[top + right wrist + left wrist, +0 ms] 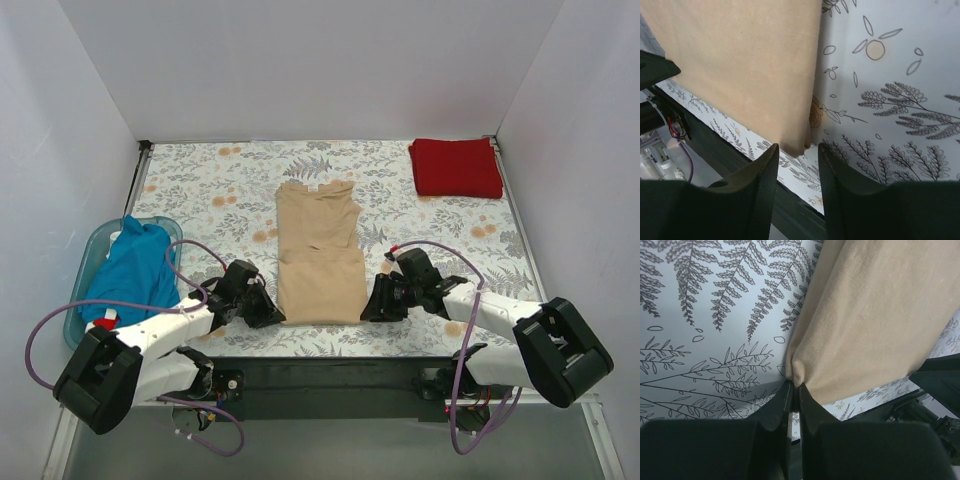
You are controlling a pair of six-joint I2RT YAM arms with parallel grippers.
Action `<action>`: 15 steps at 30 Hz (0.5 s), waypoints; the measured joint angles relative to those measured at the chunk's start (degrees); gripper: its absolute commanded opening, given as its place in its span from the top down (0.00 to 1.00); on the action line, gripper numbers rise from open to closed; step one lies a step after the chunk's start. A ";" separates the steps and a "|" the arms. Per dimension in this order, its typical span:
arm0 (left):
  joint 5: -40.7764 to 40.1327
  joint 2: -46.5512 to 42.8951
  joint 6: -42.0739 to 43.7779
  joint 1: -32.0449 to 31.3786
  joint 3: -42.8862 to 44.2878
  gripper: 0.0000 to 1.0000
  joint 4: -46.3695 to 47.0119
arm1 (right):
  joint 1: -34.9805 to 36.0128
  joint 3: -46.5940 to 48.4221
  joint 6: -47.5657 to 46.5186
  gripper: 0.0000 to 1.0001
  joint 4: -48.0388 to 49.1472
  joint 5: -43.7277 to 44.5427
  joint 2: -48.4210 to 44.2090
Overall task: Fold and stack the t-shirts
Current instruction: Fold the tshirt
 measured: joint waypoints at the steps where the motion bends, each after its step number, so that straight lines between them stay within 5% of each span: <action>1: 0.07 -0.11 -0.02 0.00 -0.15 1.00 0.15 | 0.20 0.00 0.39 0.58 0.90 -0.31 0.57; 5: 0.70 -0.35 -0.17 -0.09 -0.98 1.00 1.36 | 1.25 -0.59 1.42 0.67 4.35 -0.79 2.14; 12: 1.36 -1.64 -0.72 -1.33 -1.88 1.00 1.57 | 1.79 -2.25 1.95 0.99 5.88 -0.33 1.73; 15: 1.36 -2.29 -1.14 -2.49 -1.86 1.00 0.33 | 1.92 -2.34 1.38 0.99 3.96 -0.02 0.15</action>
